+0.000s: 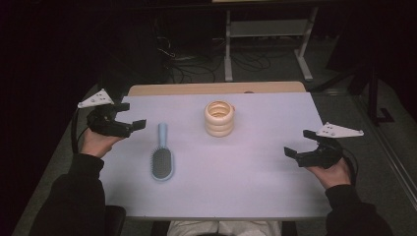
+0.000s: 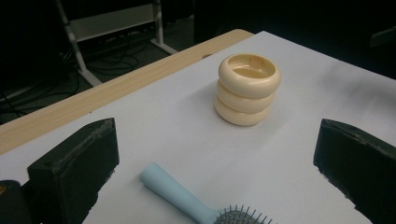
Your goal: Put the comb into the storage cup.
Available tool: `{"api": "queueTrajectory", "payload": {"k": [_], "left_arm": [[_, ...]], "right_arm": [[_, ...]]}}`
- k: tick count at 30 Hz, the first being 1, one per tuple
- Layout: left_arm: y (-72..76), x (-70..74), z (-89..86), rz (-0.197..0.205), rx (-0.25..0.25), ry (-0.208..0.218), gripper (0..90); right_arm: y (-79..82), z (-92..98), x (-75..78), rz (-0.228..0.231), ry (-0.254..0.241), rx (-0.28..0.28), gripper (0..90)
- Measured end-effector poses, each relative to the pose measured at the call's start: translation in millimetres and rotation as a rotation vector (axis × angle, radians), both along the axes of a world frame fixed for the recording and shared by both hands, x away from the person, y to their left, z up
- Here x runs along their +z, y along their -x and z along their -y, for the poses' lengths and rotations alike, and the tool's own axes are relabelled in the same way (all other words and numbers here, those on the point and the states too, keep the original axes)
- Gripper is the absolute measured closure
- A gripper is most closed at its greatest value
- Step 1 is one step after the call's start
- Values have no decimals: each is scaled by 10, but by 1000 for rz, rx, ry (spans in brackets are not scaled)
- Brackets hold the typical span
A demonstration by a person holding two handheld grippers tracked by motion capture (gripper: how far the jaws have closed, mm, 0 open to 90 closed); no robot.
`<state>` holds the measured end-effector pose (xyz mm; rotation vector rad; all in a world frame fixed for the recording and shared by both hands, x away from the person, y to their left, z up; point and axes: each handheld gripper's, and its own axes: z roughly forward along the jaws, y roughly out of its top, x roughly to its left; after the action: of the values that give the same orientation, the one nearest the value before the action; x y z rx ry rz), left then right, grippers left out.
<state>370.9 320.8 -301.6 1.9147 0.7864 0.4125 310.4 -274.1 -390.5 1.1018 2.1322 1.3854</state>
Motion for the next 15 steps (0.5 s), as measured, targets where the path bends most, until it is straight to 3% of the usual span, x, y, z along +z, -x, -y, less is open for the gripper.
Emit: {"api": "queueTrajectory", "payload": {"k": [10, 15], "left_arm": [[-161, 43, 90, -21, -24, -43, 0], [-220, 52, 121, -22, -63, -35, 0]], "right_arm": [[-4, -20, -9, -6, 8, 10, 0], [-4, -22, -10, -7, 9, 13, 0]]}}
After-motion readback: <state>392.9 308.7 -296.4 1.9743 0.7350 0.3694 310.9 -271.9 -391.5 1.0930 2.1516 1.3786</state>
